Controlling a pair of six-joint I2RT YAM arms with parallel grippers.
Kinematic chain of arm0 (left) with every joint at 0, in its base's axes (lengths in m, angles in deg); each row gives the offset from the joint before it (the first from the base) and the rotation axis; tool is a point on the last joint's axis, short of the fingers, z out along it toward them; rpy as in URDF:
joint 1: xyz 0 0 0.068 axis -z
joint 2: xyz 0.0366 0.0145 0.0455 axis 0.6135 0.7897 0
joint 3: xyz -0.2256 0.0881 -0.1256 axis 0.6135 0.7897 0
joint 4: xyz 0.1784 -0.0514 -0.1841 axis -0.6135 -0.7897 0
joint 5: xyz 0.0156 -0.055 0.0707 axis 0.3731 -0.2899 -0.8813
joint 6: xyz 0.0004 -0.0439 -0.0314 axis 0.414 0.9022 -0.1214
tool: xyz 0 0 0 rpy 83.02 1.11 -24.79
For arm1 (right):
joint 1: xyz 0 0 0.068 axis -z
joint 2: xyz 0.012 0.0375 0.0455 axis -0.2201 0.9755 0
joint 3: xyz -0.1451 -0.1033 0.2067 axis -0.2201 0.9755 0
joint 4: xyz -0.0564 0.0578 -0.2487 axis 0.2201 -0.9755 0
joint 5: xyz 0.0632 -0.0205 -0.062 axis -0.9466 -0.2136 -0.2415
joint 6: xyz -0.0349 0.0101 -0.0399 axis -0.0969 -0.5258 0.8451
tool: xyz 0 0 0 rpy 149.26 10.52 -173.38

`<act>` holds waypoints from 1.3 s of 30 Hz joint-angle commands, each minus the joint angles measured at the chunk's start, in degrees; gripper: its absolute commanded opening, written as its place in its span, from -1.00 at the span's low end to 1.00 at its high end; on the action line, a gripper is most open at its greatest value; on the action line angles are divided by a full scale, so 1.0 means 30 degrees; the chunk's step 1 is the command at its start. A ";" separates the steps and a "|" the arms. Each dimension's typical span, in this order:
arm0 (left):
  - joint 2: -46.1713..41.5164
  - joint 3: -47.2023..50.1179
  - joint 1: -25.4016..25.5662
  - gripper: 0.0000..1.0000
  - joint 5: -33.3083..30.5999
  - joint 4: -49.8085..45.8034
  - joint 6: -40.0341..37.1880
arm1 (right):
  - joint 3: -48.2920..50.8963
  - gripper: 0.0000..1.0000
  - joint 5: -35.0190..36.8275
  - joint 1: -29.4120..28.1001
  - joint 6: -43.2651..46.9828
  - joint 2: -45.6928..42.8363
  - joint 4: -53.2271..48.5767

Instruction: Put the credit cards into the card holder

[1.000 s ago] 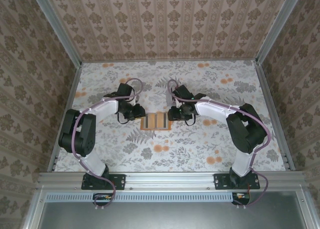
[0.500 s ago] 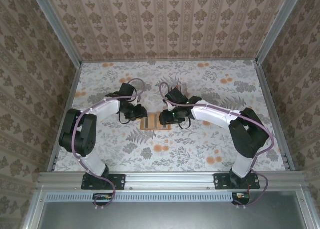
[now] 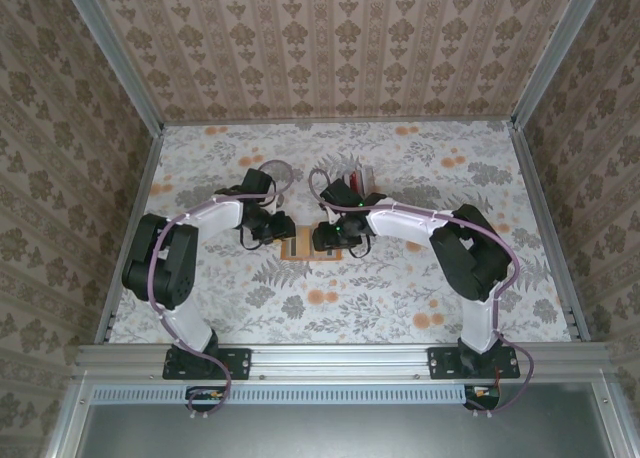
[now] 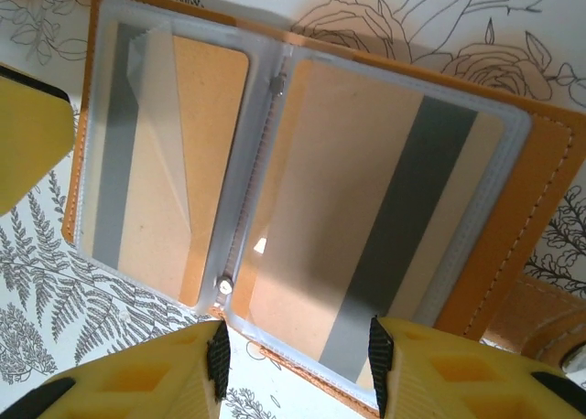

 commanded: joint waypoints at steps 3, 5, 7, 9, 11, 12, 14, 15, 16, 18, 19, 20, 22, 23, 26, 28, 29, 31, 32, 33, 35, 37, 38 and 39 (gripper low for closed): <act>0.0347 0.0167 0.0059 -0.37 -0.0184 -0.0035 0.0142 | -0.0248 -0.07 0.1066 0.0240 0.0174 0.0087 -0.0690; 0.0372 0.0156 0.0073 -0.37 -0.0176 -0.0035 0.0142 | -0.0114 -0.07 0.1227 0.0271 0.0125 0.0084 -0.0669; 0.0420 0.0071 0.0051 -0.37 -0.0140 -0.0033 0.0143 | -0.0096 -0.07 0.1136 0.0293 0.0126 0.0190 -0.0663; 0.0485 0.0010 0.0072 -0.36 -0.0103 -0.0036 0.0118 | -0.0043 -0.07 0.1025 0.0278 0.0053 0.0340 -0.0583; 0.0508 0.0024 0.0070 -0.36 -0.0117 -0.0059 0.0113 | -0.0032 -0.07 0.0993 0.0270 0.0011 0.0439 -0.0520; 0.0494 0.0041 0.0073 -0.36 -0.0099 -0.0051 0.0113 | -0.0056 -0.06 0.0990 0.0270 0.0035 0.0461 -0.0515; 0.0493 0.0065 0.0074 -0.36 -0.0096 0.0010 0.0142 | -0.0127 -0.06 0.0994 0.0270 0.0060 0.0575 -0.0581; 0.0501 0.0049 0.0081 -0.36 -0.0067 0.0008 0.0168 | -0.0207 -0.06 0.0993 0.0274 0.0084 0.0674 -0.0601; 0.0520 0.0055 0.0102 -0.36 -0.0038 0.0046 0.0167 | -0.0265 -0.06 0.0993 0.0278 0.0097 0.0743 -0.0631; 0.0553 0.0068 0.0131 -0.36 -0.0007 0.0108 0.0223 | -0.0383 -0.06 0.0992 0.0292 0.0157 0.0896 -0.0722; 0.0578 0.0053 0.0131 -0.36 0.0007 0.0110 0.0203 | -0.0375 -0.06 0.0984 0.0270 0.0167 0.0929 -0.0720; 0.0608 0.0065 0.0147 -0.36 -0.0001 0.0111 0.0219 | -0.0418 -0.06 0.0942 0.0272 0.0156 0.0980 -0.0705; 0.0625 0.0070 0.0161 -0.36 0.0021 0.0166 0.0231 | -0.0420 -0.06 0.0787 0.0271 0.0171 0.1038 -0.0623; 0.0645 0.0082 0.0183 -0.36 0.0036 0.0168 0.0259 | -0.0442 -0.06 0.0675 0.0285 0.0153 0.1055 -0.0556; 0.0689 0.0119 0.0300 -0.36 0.0102 0.0357 0.0348 | -0.0490 -0.06 0.0284 0.0271 -0.0018 0.1156 -0.0212; 0.0839 0.0098 0.0378 -0.36 0.0123 0.0425 0.0420 | -0.0594 -0.05 0.0078 0.0292 -0.0095 0.1404 -0.0094; 0.0900 0.0098 0.0422 -0.36 0.0138 0.0459 0.0439 | -0.0624 -0.05 -0.0020 0.0275 -0.0134 0.1508 -0.0007; 0.0962 0.0099 0.0484 -0.36 0.0138 0.0506 0.0490 | -0.0631 -0.05 -0.0159 0.0270 -0.0254 0.1717 0.0124; 0.0983 0.0107 0.0524 -0.36 0.0138 0.0542 0.0495 | -0.0611 -0.05 -0.0262 0.0286 -0.0313 0.1787 0.0256; 0.0991 0.0167 0.0543 -0.36 0.0138 0.0601 0.0518 | -0.0552 -0.05 -0.0432 0.0285 -0.0430 0.1834 0.0445; 0.1047 0.0201 0.0601 -0.36 0.0168 0.0693 0.0563 | -0.0380 -0.05 -0.0824 0.0274 -0.0648 0.1839 0.0858; 0.1108 0.0238 0.0648 -0.36 0.0168 0.0726 0.0582 | -0.0183 -0.06 -0.1168 0.0272 -0.0904 0.1765 0.1341; 0.1171 0.0267 0.0656 -0.36 0.0197 0.0749 0.0588 | -0.0135 -0.05 -0.1307 0.0270 -0.1000 0.1738 0.1595; 0.1196 0.0300 0.0661 -0.36 0.0219 0.0769 0.0582 | -0.0028 -0.05 -0.1506 0.0289 -0.1125 0.1714 0.1928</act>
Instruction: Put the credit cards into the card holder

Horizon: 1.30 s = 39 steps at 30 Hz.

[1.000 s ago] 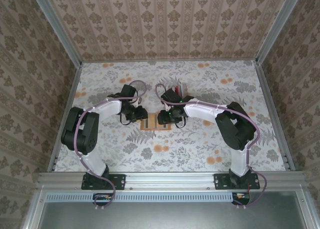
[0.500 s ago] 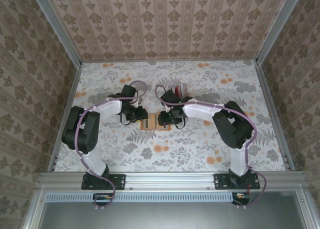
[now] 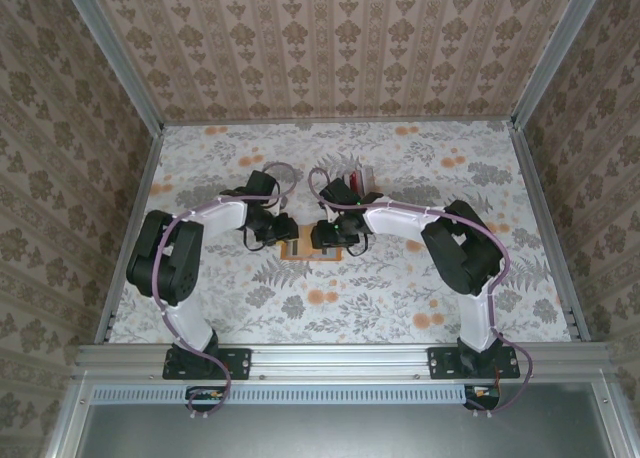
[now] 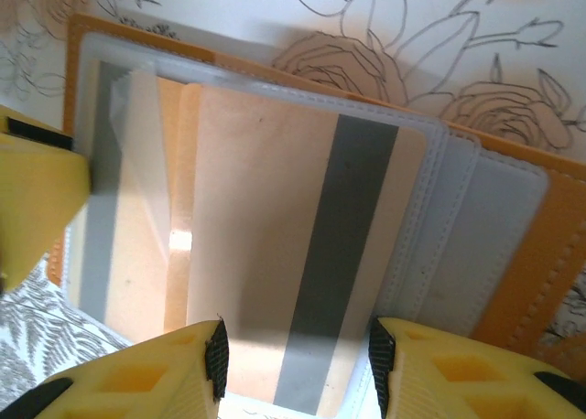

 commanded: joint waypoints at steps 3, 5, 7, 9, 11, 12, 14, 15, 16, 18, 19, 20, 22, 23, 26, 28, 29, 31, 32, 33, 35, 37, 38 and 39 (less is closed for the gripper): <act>0.0548 0.0280 0.0325 -0.36 0.0205 0.0137 0.0290 | 0.0577 -0.06 -0.1611 0.0096 -0.1165 0.0519 0.2083; 0.0534 0.0248 0.0317 -0.36 0.0207 0.0077 0.0265 | 0.0706 -0.05 -0.2226 0.0137 -0.1555 0.0555 0.2977; 0.0448 0.0211 0.0324 -0.36 0.0179 -0.0058 0.0234 | 0.0715 -0.05 -0.2791 0.0197 -0.1943 0.0668 0.3647; 0.0225 0.0201 0.0295 -0.36 0.0041 -0.0234 0.0199 | 0.0840 -0.05 -0.3210 0.0297 -0.2294 0.0672 0.4296; -0.0087 0.0193 0.0280 -0.36 -0.0130 -0.0500 0.0115 | 0.0995 -0.05 -0.3361 0.0366 -0.2469 0.0524 0.4672; -0.0276 0.0187 0.0264 -0.36 -0.0220 -0.0614 0.0086 | 0.1072 -0.05 -0.3358 0.0399 -0.2516 0.0450 0.4702; -0.0724 0.0188 0.0156 -0.36 -0.0352 -0.0850 0.0057 | 0.1324 -0.05 -0.3357 0.0541 -0.2587 0.0289 0.4835; -0.0948 0.0196 0.0092 -0.36 -0.0396 -0.0909 0.0077 | 0.1452 -0.05 -0.3391 0.0600 -0.2641 0.0202 0.4931; -0.1194 0.0244 0.0032 -0.36 -0.0437 -0.0957 0.0114 | 0.1629 -0.05 -0.3434 0.0677 -0.2729 0.0142 0.5025; -0.1677 0.0307 -0.0120 -0.36 -0.0455 -0.1049 0.0216 | 0.1890 -0.05 -0.3470 0.0754 -0.2813 0.0077 0.5187; -0.1937 0.0282 -0.0210 -0.36 -0.0396 -0.1133 0.0304 | 0.1988 -0.05 -0.3481 0.0785 -0.2850 0.0053 0.5231; -0.2222 0.0305 -0.0299 -0.36 -0.0333 -0.1124 0.0388 | 0.2093 -0.05 -0.3497 0.0813 -0.2878 0.0029 0.5321; -0.2755 0.0367 -0.0418 -0.37 -0.0185 -0.1123 0.0603 | 0.2199 -0.05 -0.3474 0.0849 -0.2974 0.0043 0.5445; -0.2992 0.0353 -0.0449 -0.37 -0.0125 -0.1148 0.0748 | 0.2224 -0.05 -0.3501 0.0844 -0.3024 0.0078 0.5480; -0.3668 0.0309 -0.0512 -0.38 0.0416 -0.1037 0.1294 | 0.2284 -0.05 -0.3509 0.0843 -0.3179 0.0107 0.5641; -0.4017 0.0373 -0.0453 -0.43 0.1017 -0.0593 0.1933 | 0.2295 -0.05 -0.3489 0.0843 -0.3224 0.0034 0.5659; -0.4158 0.0492 -0.0403 -0.46 0.1426 -0.0178 0.2363 | 0.2324 -0.04 -0.3456 0.0843 -0.3174 0.0006 0.5687; -0.4270 0.0711 -0.0285 -0.52 0.1930 0.0424 0.2988 | 0.2371 -0.05 -0.3416 0.0872 -0.3172 -0.0015 0.5643; -0.4223 0.0751 -0.0226 -0.54 0.2111 0.0632 0.3262 | 0.2402 -0.05 -0.3413 0.0898 -0.3172 0.0000 0.5665; -0.4166 0.0804 -0.0175 -0.57 0.2267 0.0859 0.3509 | 0.2433 -0.05 -0.3384 0.0901 -0.3217 -0.0034 0.5672; -0.3935 0.0994 -0.0008 -0.61 0.2810 0.1587 0.4100 | 0.2550 -0.05 -0.3353 0.0930 -0.3288 -0.0065 0.5777; -0.3571 0.1073 0.0187 -0.65 0.3154 0.2131 0.4513 | 0.2609 -0.05 -0.3369 0.0960 -0.3320 -0.0069 0.5833; -0.3428 0.1072 0.0320 -0.66 0.3260 0.2326 0.4616 | 0.2651 -0.05 -0.3355 0.0960 -0.3319 -0.0101 0.5821; -0.3216 0.1053 0.0410 -0.66 0.3290 0.2456 0.4649 | 0.2658 -0.05 -0.3360 0.0987 -0.3318 -0.0123 0.5846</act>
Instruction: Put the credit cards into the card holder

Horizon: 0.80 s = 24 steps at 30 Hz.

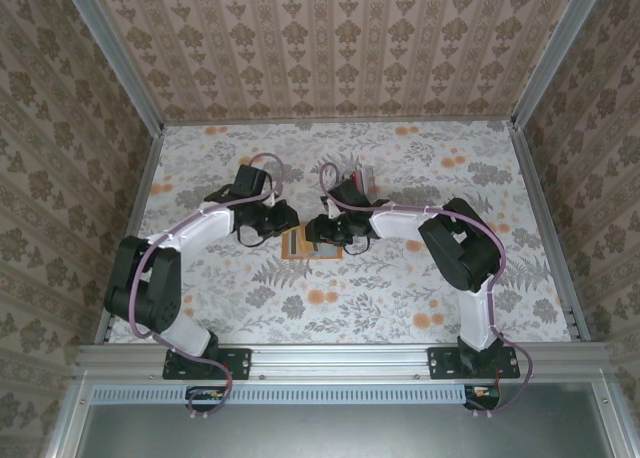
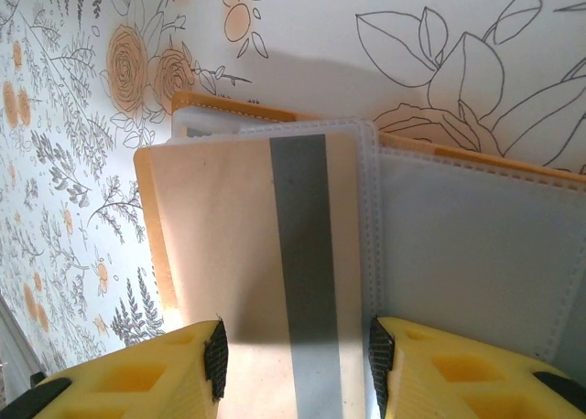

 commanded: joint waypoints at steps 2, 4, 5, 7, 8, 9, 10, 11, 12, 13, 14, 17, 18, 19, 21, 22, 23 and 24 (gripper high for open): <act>0.1046 0.0146 0.0434 -0.69 0.1208 0.1524 0.1201 | 0.0541 -0.05 0.0054 0.0146 -0.0259 -0.0383 -0.0184; 0.1513 0.0150 0.0486 -0.73 0.1236 0.1761 0.1253 | 0.0589 -0.05 0.0029 0.0151 -0.0285 -0.0410 -0.0148; 0.1734 0.0150 0.0454 -0.75 0.1183 0.1766 0.1216 | 0.0628 -0.05 0.0067 0.0166 -0.0288 -0.0431 -0.0104; 0.2021 0.0221 0.0410 -0.79 0.0882 0.1677 0.0987 | 0.0710 -0.05 0.0039 0.0210 -0.0333 -0.0504 -0.0038; 0.2145 0.0273 0.0391 -0.81 0.0764 0.1631 0.0870 | 0.0762 -0.05 0.0085 0.0210 -0.0347 -0.0557 -0.0038; 0.2260 0.0304 0.0366 -0.82 0.0655 0.1539 0.0758 | 0.0776 -0.04 0.0100 0.0210 -0.0347 -0.0580 -0.0030; 0.2362 0.0316 0.0337 -0.83 0.0508 0.1443 0.0616 | 0.0791 -0.05 0.0071 0.0210 -0.0346 -0.0564 -0.0034; 0.2456 0.0369 0.0343 -0.84 0.0378 0.1490 0.0548 | 0.0820 -0.05 0.0071 0.0242 -0.0349 -0.0633 -0.0008; 0.2552 0.0435 0.0319 -0.84 0.0272 0.1615 0.0495 | 0.0834 -0.05 0.0067 0.0239 -0.0351 -0.0654 0.0011; 0.2710 0.0487 0.0303 -0.84 0.0239 0.1774 0.0507 | 0.0862 -0.04 0.0071 0.0239 -0.0347 -0.0671 0.0021; 0.2950 0.0417 0.0313 -0.85 0.0344 0.1903 0.0507 | 0.0864 -0.05 0.0056 0.0239 -0.0347 -0.0651 0.0050; 0.3588 0.0230 0.0288 -0.87 0.0475 0.2077 0.0389 | 0.0884 -0.04 0.0005 0.0239 -0.0391 -0.0652 0.0126; 0.3670 0.0233 0.0291 -0.89 0.0459 0.2120 0.0327 | 0.0895 -0.04 -0.0011 0.0239 -0.0405 -0.0666 0.0134; 0.3736 0.0226 0.0299 -0.91 0.0354 0.2046 0.0234 | 0.0893 -0.04 -0.0034 0.0241 -0.0434 -0.0667 0.0113; 0.3797 0.0280 0.0206 -0.95 0.0099 0.1770 -0.0064 | 0.0922 -0.04 -0.0064 0.0258 -0.0460 -0.0713 0.0142; 0.3775 0.0390 0.0124 -0.96 0.0073 0.1678 -0.0186 | 0.0944 -0.04 -0.0076 0.0268 -0.0506 -0.0737 0.0235; 0.3730 0.0584 0.0054 -0.99 0.0032 0.1690 -0.0246 | 0.0980 -0.04 -0.0103 0.0297 -0.0565 -0.0739 0.0278; 0.3689 0.0777 -0.0027 -1.00 0.0020 0.1730 -0.0275 | 0.1010 -0.04 -0.0114 0.0320 -0.0628 -0.0783 0.0378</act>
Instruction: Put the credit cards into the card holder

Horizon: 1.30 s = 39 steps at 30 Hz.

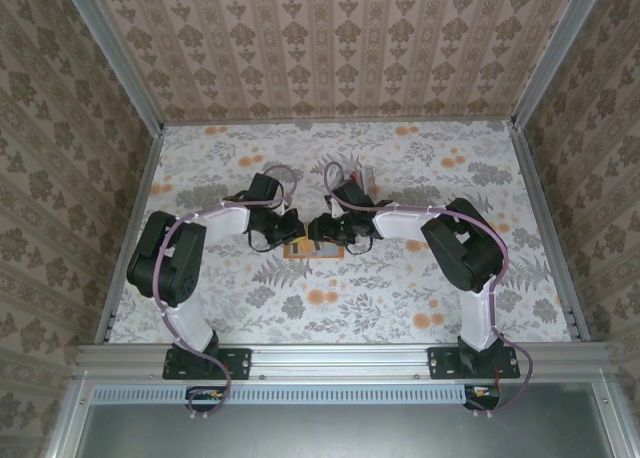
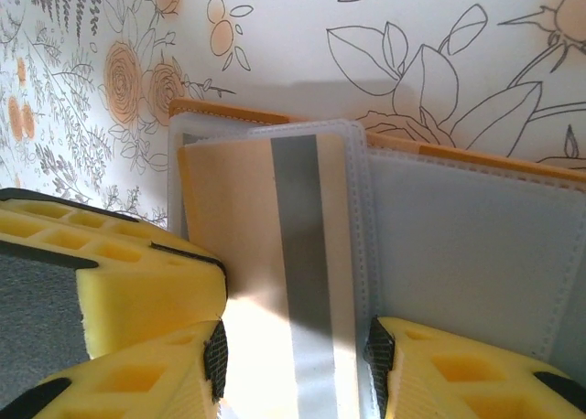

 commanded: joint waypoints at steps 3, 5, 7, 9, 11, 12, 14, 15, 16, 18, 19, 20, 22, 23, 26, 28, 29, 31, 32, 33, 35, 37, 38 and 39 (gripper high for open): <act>-0.0100 0.1181 -0.0541 -1.00 -0.0330 0.0076 -0.0664 | 0.0828 -0.04 -0.0238 0.0275 -0.0693 -0.0672 0.0560; -0.0206 0.1581 -0.0634 -1.00 -0.0338 0.0309 -0.0634 | 0.0936 -0.04 -0.0396 0.0456 -0.0893 -0.0726 0.0828; -0.0225 0.1986 -0.0691 -1.00 -0.0339 0.0685 -0.0497 | 0.0889 -0.04 -0.0627 0.0554 -0.0983 -0.0631 0.0960; -0.0138 0.2183 -0.0698 -1.00 -0.0258 0.0936 -0.0450 | 0.0697 -0.03 -0.1082 0.0592 -0.1013 -0.0436 0.1027; -0.0046 0.2269 -0.0703 -1.00 -0.0179 0.1065 -0.0370 | 0.0519 -0.04 -0.1780 0.0563 -0.1228 -0.0204 0.1376; -0.0046 0.2271 -0.0713 -1.00 -0.0173 0.1150 -0.0364 | 0.0518 -0.03 -0.2030 0.0548 -0.1351 -0.0132 0.1616; -0.0046 0.2235 -0.0736 -1.00 -0.0173 0.1173 -0.0378 | 0.0486 -0.03 -0.2256 0.0533 -0.1512 -0.0099 0.1820; -0.0024 0.2163 -0.0736 -1.00 -0.0169 0.1156 -0.0377 | 0.0400 -0.03 -0.2273 0.0533 -0.1491 -0.0044 0.1757; -0.0017 0.2140 -0.0727 -1.00 -0.0159 0.1133 -0.0368 | 0.0316 -0.03 -0.2318 0.0533 -0.1451 0.0063 0.1619; 0.0020 0.2019 -0.0723 -1.00 -0.0089 0.1073 -0.0448 | 0.0135 -0.03 -0.2270 0.0505 -0.1366 0.0302 0.1258; 0.0017 0.2023 -0.0726 -1.00 -0.0119 0.1042 -0.0475 | 0.0138 -0.03 -0.2094 0.0482 -0.1352 0.0341 0.1093; 0.0013 0.2031 -0.0722 -1.00 -0.0111 0.1006 -0.0495 | 0.0105 -0.03 -0.1820 0.0460 -0.1229 0.0343 0.0835; -0.0016 0.2037 -0.0721 -1.00 -0.0118 0.0953 -0.0567 | 0.0032 -0.03 -0.1255 0.0417 -0.0969 0.0387 0.0190; -0.0038 0.2095 -0.0721 -1.00 -0.0158 0.0967 -0.0554 | 0.0054 -0.03 -0.0886 0.0416 -0.0886 0.0331 -0.0107; -0.0058 0.2290 -0.0730 -1.00 -0.0140 0.1061 -0.0497 | 0.0279 -0.03 -0.0425 0.0401 -0.0719 0.0115 -0.0287; -0.0046 0.2347 -0.0755 -1.00 -0.0143 0.1141 -0.0474 | 0.0269 -0.03 -0.0310 0.0402 -0.0606 0.0108 -0.0509; -0.0024 0.2318 -0.0774 -1.00 -0.0167 0.1161 -0.0462 | 0.0215 -0.03 -0.0373 0.0414 -0.0554 0.0147 -0.0551; 0.0013 0.2280 -0.0758 -1.00 -0.0111 0.1187 -0.0461 | 0.0100 -0.03 -0.0754 0.0365 -0.0601 0.0253 -0.0393; 0.0053 0.2273 -0.0748 -1.00 -0.0113 0.1212 -0.0458 | -0.0004 -0.03 -0.0994 0.0306 -0.0632 0.0335 -0.0252; 0.0057 0.2264 -0.0744 -1.00 -0.0112 0.1212 -0.0447 | -0.0130 -0.03 -0.1201 0.0229 -0.0634 0.0382 -0.0179; 0.0097 0.2237 -0.0750 -1.00 -0.0116 0.1220 -0.0406 | -0.0454 -0.02 -0.1591 0.0023 -0.0598 0.0537 -0.0158; 0.0101 0.2212 -0.0728 -1.00 -0.0085 0.1216 -0.0392 | -0.0640 -0.03 -0.1894 -0.0107 -0.0677 0.0576 0.0021; 0.0072 0.2198 -0.0750 -1.00 -0.0084 0.1216 -0.0417 | -0.0641 -0.03 -0.2079 -0.0140 -0.0761 0.0562 0.0161; 0.0071 0.2189 -0.0733 -1.00 -0.0087 0.1201 -0.0445 | -0.0669 -0.03 -0.2220 -0.0140 -0.0855 0.0533 0.0303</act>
